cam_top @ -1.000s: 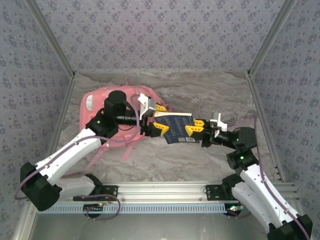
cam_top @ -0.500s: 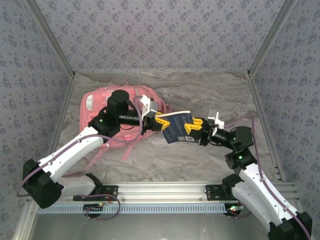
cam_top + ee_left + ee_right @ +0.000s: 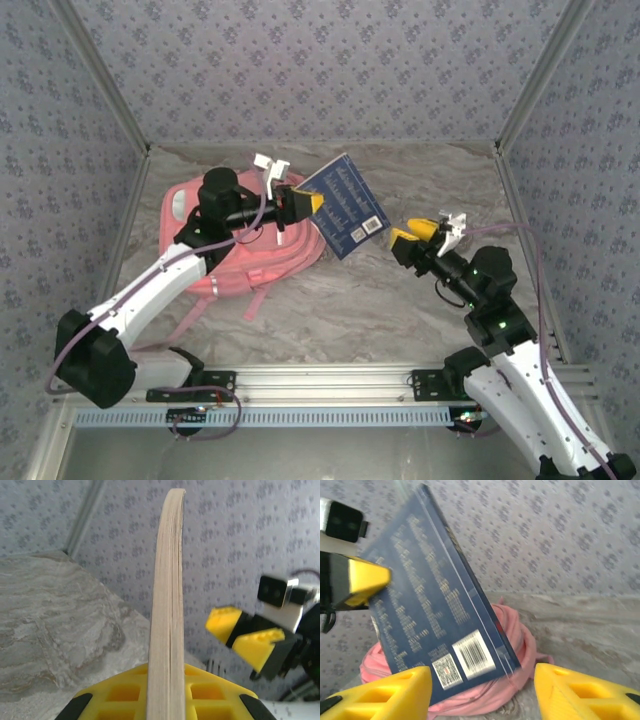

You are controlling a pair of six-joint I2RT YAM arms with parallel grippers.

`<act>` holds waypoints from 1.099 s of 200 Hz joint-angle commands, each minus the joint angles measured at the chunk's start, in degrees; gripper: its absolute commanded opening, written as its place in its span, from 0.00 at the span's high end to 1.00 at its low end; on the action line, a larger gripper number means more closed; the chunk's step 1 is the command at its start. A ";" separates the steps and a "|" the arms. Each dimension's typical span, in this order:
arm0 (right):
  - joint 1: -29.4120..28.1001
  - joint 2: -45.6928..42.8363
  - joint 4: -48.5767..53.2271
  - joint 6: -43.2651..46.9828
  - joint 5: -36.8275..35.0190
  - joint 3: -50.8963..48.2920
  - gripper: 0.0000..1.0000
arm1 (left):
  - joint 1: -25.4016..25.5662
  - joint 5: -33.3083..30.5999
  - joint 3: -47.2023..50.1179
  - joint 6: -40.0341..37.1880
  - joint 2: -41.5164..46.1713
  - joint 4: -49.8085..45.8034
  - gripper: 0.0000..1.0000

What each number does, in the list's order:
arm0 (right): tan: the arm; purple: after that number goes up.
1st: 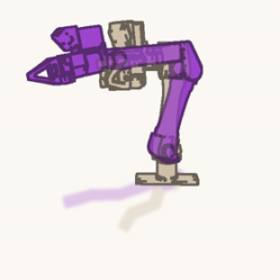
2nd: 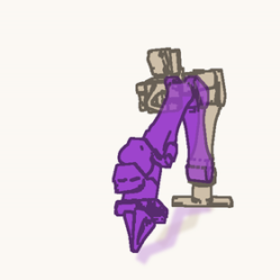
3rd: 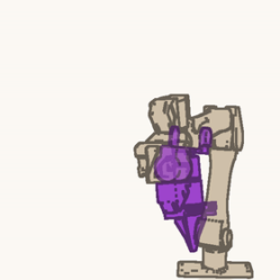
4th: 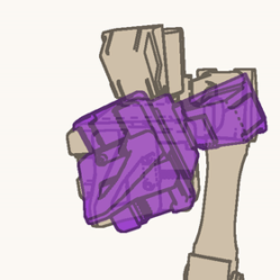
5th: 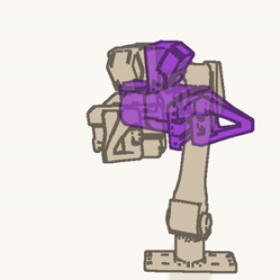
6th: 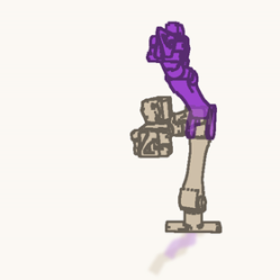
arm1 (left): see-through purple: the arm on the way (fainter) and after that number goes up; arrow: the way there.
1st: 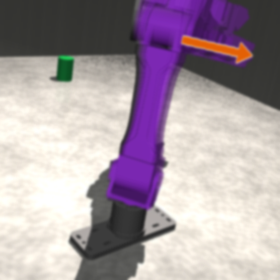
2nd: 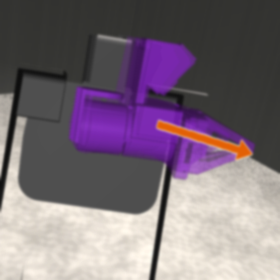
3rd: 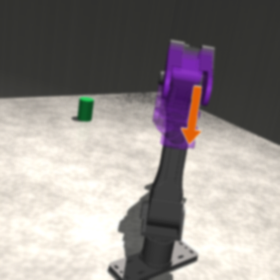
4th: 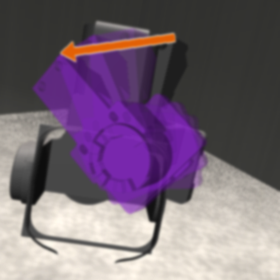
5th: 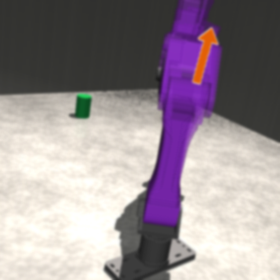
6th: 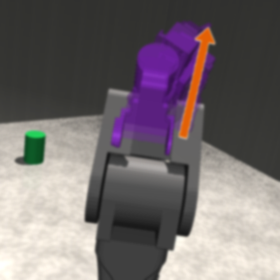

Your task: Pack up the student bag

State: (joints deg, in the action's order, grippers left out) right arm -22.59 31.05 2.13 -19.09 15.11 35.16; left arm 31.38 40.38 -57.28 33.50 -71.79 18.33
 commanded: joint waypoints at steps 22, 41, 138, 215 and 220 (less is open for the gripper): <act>1.28 2.43 4.11 -18.33 -2.09 1.68 0.32 | 0.25 -17.03 5.93 18.62 6.82 11.16 1.00; 2.22 4.99 -2.31 -28.38 4.33 0.73 0.29 | 0.21 -15.83 5.77 24.30 5.70 13.40 1.00; -2.05 14.44 -29.27 -50.90 5.30 -2.54 0.12 | 1.14 -11.40 3.59 41.02 0.09 16.82 1.00; -5.38 24.20 -41.74 -54.13 4.58 -0.17 0.18 | 3.43 -12.47 3.67 40.95 0.77 15.77 1.00; -5.62 24.72 -42.69 -54.35 4.64 -0.18 0.20 | 3.51 -12.65 3.76 40.68 0.88 15.32 1.00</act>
State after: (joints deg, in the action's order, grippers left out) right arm -27.18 54.28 -32.10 -70.81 19.90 32.95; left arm 34.33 27.62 -51.22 74.11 -72.53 30.48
